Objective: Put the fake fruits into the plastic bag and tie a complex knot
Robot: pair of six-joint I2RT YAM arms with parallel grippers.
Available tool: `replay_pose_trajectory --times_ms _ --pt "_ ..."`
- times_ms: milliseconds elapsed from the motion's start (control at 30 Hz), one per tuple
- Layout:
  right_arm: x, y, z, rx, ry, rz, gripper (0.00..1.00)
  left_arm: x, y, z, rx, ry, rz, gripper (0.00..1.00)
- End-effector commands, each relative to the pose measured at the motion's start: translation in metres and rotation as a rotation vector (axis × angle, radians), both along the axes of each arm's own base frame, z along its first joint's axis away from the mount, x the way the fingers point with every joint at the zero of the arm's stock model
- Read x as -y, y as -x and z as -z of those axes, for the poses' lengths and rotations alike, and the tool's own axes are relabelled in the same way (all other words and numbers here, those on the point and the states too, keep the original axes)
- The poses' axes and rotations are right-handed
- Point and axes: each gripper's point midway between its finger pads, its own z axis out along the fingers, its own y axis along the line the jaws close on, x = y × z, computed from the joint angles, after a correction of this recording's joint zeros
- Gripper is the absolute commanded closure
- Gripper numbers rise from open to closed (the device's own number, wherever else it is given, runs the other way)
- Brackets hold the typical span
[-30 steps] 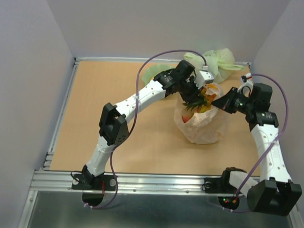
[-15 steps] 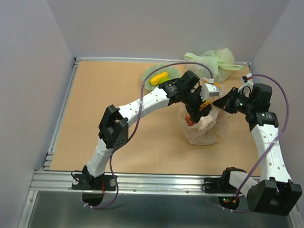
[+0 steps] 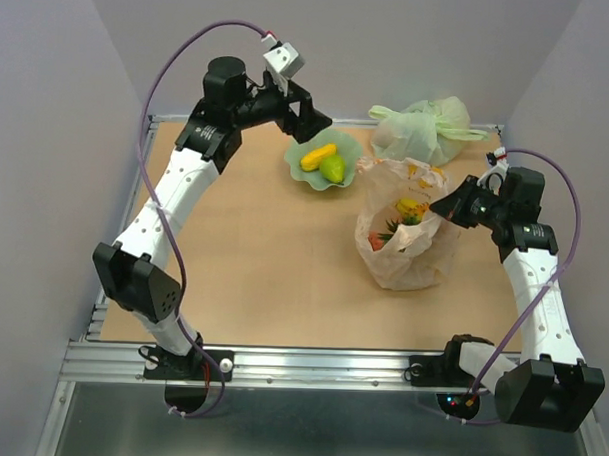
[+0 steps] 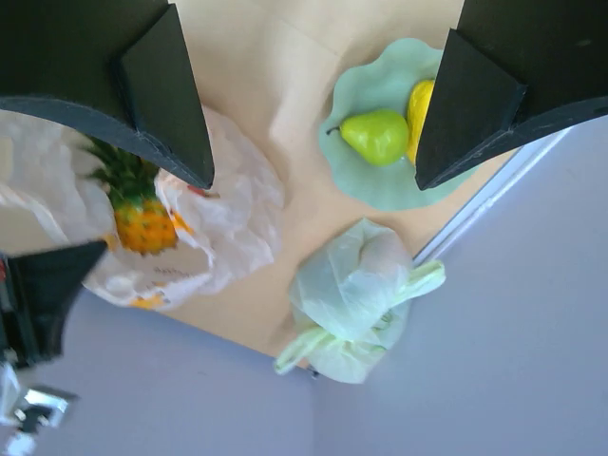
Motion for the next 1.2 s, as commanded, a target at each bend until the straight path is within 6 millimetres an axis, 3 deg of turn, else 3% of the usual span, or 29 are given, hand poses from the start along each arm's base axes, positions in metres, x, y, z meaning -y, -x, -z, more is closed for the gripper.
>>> replay_pose_trajectory --times_ms 0,200,233,300,333,500,533,633,900,1167 --pt "0.005 -0.003 0.005 0.014 0.046 0.012 1.0 0.007 -0.061 0.074 -0.219 -0.005 -0.222 0.01" --pt "0.007 -0.004 0.008 0.003 0.049 0.018 1.0 0.007 -0.106 0.128 -0.384 0.015 -0.441 0.01" --pt "0.007 -0.004 0.009 -0.001 0.049 0.02 1.0 0.01 -0.113 0.148 -0.418 -0.005 -0.477 0.01" --pt "0.007 -0.004 0.011 -0.007 0.046 0.025 1.0 0.013 -0.124 0.155 -0.429 -0.011 -0.559 0.01" --pt "0.007 -0.005 0.011 -0.009 0.046 0.025 1.0 0.018 -0.126 0.174 -0.471 -0.023 -0.577 0.01" --pt "0.007 -0.005 0.011 -0.009 0.046 0.021 1.0 0.022 -0.143 0.207 -0.517 -0.012 -0.644 0.01" --pt "0.007 -0.005 0.011 -0.011 0.047 0.022 1.0 0.025 -0.145 0.22 -0.539 -0.022 -0.647 0.01" --pt "0.007 -0.005 0.012 -0.011 0.049 0.017 0.99 0.029 -0.151 0.236 -0.574 -0.018 -0.66 0.01" --pt "0.006 -0.006 0.014 -0.02 0.047 0.012 1.0 0.049 -0.152 0.248 -0.574 -0.02 -0.628 0.01" --pt "0.006 -0.004 0.017 -0.026 0.047 0.008 1.0 0.054 -0.149 0.283 -0.606 -0.068 -0.658 0.01"
